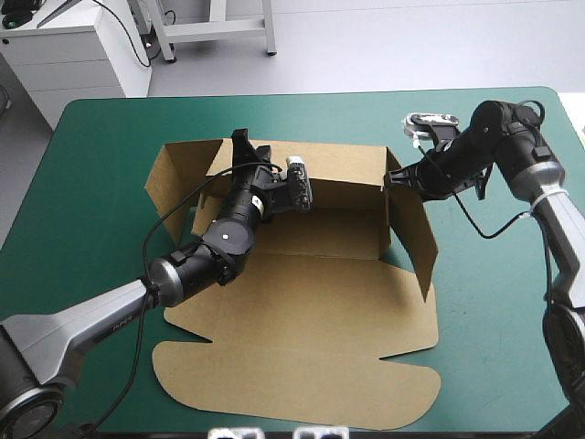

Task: Fold the box

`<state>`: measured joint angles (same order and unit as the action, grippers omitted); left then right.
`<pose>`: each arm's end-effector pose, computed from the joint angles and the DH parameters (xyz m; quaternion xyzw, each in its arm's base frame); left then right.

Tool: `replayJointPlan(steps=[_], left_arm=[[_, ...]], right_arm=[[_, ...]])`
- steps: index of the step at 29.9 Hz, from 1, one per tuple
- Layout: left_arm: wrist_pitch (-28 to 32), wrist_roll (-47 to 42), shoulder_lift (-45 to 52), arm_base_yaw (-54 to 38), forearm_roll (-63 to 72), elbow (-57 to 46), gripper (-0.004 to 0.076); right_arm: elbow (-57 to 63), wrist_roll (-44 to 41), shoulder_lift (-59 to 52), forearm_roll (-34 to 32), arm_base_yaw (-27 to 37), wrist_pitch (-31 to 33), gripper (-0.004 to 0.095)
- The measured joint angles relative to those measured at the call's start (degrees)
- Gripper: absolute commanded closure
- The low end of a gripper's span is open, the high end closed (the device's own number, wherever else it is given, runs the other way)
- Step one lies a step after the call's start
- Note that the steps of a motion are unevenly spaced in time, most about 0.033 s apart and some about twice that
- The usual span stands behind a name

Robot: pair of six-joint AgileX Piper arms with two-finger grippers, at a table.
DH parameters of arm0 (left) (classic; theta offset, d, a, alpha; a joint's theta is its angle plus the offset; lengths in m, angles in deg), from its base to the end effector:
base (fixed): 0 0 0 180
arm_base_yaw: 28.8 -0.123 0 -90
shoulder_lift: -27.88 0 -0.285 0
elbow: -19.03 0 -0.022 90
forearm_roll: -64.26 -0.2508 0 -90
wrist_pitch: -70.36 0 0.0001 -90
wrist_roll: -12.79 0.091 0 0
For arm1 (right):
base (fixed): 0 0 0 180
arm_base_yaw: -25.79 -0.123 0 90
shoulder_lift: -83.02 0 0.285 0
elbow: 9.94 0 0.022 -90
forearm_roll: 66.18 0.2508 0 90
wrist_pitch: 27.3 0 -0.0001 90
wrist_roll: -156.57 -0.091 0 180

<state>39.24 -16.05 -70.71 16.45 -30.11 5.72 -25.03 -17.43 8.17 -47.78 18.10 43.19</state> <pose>0.2847 -0.2205 0.3060 0.5625 0.5701 0.3161 0.5086 0.3487 0.0744 0.3384 -0.0890 0.9693 0.1600 0.1644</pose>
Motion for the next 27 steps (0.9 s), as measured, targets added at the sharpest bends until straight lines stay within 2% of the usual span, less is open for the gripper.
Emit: replayJointPlan(steps=[7, 20, 27], left_arm=[[-0.2, 2.0, 0.0, -0.3, 1.9, 0.0, 0.0731], [0.1, 2.9, -1.3, -0.3, 1.5, 0.0, 0.0731], [-0.4, 2.9, -1.3, -0.2, 1.7, 0.0, 0.0731]], right_arm=[[9.5, 3.1, -4.8, 0.5, -2.4, -10.7, 0.0926], [13.2, 10.4, -11.7, 5.2, -3.5, -12.9, 0.0926], [19.5, 18.3, -11.7, 14.2, -4.2, -21.5, 0.0925]])
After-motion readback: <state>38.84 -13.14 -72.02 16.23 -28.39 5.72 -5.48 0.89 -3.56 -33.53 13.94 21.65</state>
